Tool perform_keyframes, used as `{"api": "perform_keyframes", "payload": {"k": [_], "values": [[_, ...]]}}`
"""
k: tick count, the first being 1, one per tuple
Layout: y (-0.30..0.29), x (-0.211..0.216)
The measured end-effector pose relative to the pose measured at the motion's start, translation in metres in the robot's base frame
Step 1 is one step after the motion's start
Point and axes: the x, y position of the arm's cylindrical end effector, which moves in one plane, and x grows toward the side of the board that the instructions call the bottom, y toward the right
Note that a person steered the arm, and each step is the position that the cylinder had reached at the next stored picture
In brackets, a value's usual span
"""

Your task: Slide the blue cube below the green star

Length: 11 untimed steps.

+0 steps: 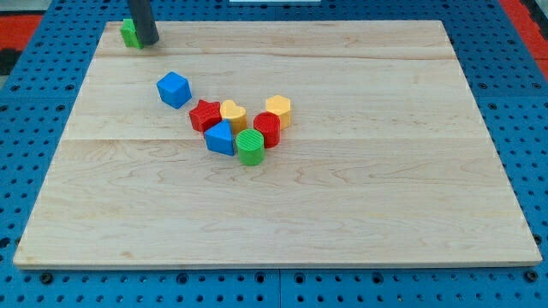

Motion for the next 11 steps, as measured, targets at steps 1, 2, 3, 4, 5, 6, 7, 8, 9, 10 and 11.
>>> {"api": "perform_keyframes", "payload": {"k": [1,2,3,4,5,6,7,8,9,10,11], "values": [[-0.002,-0.01],[0.001,-0.01],[0.028,-0.008],[0.065,0.0],[0.1,0.043],[0.129,0.101],[0.131,0.162],[0.111,0.172],[0.092,0.169],[0.084,0.141],[0.073,0.114]]}}
